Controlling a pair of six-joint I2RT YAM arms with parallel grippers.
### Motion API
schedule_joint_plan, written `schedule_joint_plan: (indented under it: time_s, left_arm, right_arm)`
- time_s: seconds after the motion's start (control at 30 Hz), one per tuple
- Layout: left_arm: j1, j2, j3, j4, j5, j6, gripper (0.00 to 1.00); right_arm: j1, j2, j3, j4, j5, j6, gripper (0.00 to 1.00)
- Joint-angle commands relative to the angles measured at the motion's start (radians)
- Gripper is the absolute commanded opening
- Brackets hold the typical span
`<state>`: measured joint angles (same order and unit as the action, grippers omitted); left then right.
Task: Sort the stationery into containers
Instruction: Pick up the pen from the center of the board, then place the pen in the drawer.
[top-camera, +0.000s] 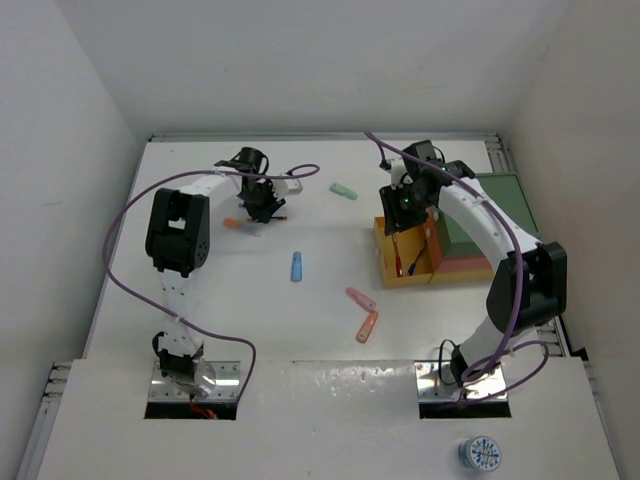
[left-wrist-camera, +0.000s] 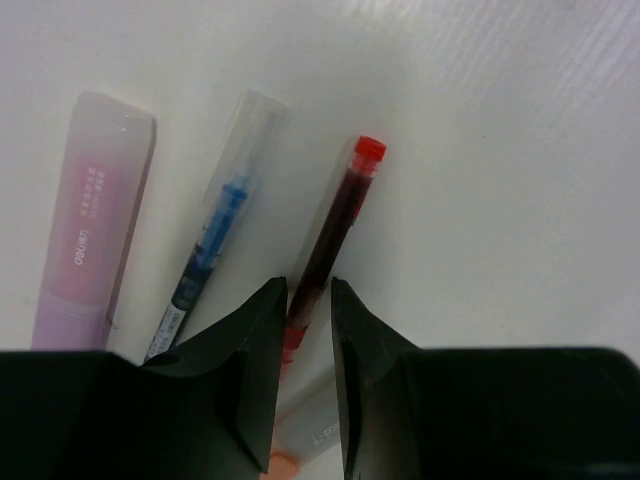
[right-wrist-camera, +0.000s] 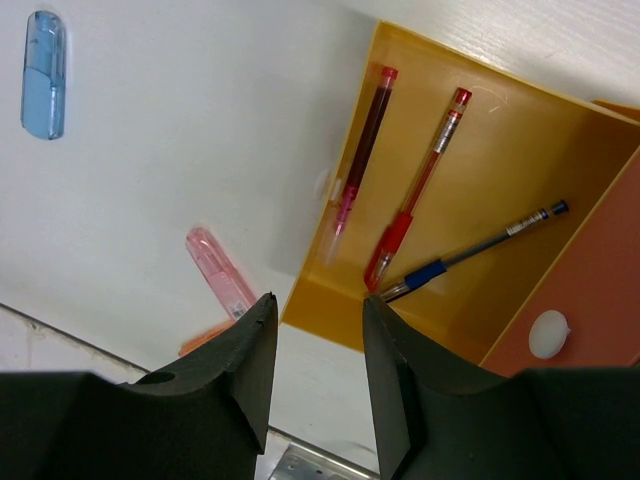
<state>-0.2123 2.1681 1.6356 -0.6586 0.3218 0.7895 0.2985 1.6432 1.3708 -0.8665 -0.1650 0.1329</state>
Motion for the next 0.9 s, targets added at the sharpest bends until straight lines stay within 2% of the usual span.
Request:
schedule_joint_plan:
  time_s: [0.0,0.1,0.27,0.4,0.5,0.57,0.6,0.63,0.7,0.77,0.87]
  left_arm:
    - [-0.041,-0.034,-0.109,-0.01,-0.013,0.024,0.32]
    - [-0.071,-0.045,-0.184,0.013,-0.041,0.027,0.31]
    - [-0.142,-0.097,-0.286,0.045,-0.043,0.007,0.22]
    - [-0.203,-0.183,-0.28,0.06,0.023,-0.093,0.06]
    - [-0.233,-0.243,-0.195,0.074,0.152,-0.267,0.0]
    - [-0.249,-0.283,-0.142,0.125,0.265,-0.451,0.0]
    - [-0.257,-0.295,-0.132,0.189,0.295,-0.519,0.0]
    - [-0.278,-0.31,-0.129,0.23,0.324,-0.664,0.0]
    - [-0.303,-0.347,-0.147,0.316,0.399,-0.778,0.0]
    - [-0.347,-0.391,-0.204,0.559,0.407,-1.054,0.0]
    - [-0.409,-0.403,-0.212,0.677,0.305,-1.22,0.0]
  right_arm:
    - [-0.004,-0.037,-0.009,0.003,-0.005,-0.013,0.39]
    - [-0.004,-0.048,-0.009,0.0,0.001,-0.022,0.39]
    - [-0.016,-0.065,0.01,-0.02,0.004,-0.041,0.38]
    - [-0.041,-0.082,0.039,-0.049,-0.001,-0.047,0.37]
    - [-0.073,-0.117,0.057,-0.054,-0.033,-0.042,0.37]
    - [-0.082,-0.143,0.083,-0.055,-0.051,-0.03,0.38]
    - [-0.085,-0.151,0.103,-0.065,-0.053,-0.027,0.38]
    - [-0.088,-0.157,0.144,-0.072,-0.051,-0.02,0.38]
    - [-0.099,-0.178,0.178,-0.083,-0.047,-0.013,0.39]
    - [-0.116,-0.206,0.218,-0.083,-0.015,-0.001,0.39]
    - [-0.151,-0.23,0.243,-0.08,0.047,0.016,0.39]
